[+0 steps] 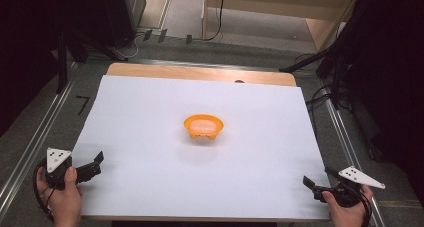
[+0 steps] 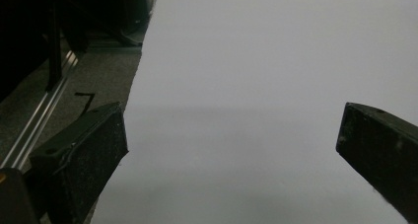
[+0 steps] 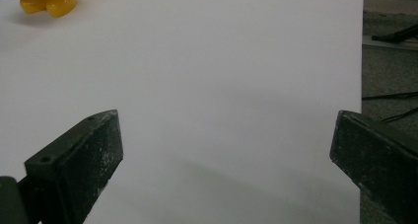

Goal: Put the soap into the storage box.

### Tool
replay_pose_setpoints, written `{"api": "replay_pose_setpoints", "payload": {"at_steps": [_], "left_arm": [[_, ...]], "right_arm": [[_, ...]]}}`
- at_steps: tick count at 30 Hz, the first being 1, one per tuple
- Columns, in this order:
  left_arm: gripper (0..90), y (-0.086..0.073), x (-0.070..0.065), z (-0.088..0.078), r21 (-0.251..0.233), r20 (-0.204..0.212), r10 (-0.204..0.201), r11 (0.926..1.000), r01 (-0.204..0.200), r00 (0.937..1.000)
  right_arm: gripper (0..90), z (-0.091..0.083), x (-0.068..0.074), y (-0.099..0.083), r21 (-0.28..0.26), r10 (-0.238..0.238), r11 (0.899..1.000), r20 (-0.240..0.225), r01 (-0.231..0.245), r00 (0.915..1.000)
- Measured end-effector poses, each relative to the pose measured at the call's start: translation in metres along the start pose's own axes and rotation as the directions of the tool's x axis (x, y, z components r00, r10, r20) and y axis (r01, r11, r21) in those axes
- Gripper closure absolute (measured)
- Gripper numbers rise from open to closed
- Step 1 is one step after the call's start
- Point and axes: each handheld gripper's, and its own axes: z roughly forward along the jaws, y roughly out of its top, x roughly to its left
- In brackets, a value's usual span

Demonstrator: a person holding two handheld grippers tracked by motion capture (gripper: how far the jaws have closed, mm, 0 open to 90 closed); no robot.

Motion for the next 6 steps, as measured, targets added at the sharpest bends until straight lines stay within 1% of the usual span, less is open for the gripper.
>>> {"api": "replay_pose_setpoints", "payload": {"at_steps": [2, 6], "left_arm": [[0.0, -0.0001, 0.0003, 0.0001, -0.003, 0.001, -0.003, 1.0000, 0.003, 1.0000], [0.0, -0.0002, 0.0006, -0.0004, -0.005, -0.001, -0.002, 1.0000, 0.002, 1.0000]], "right_arm": [[0.0, 0.0000, -0.0008, -0.0023, -0.004, 0.012, 1.000, 0.011, -0.012, 0.9999], [0.0, -0.0011, -0.0004, -0.0037, -0.017, 0.018, 1.000, 0.025, -0.018, 0.9995]]}}
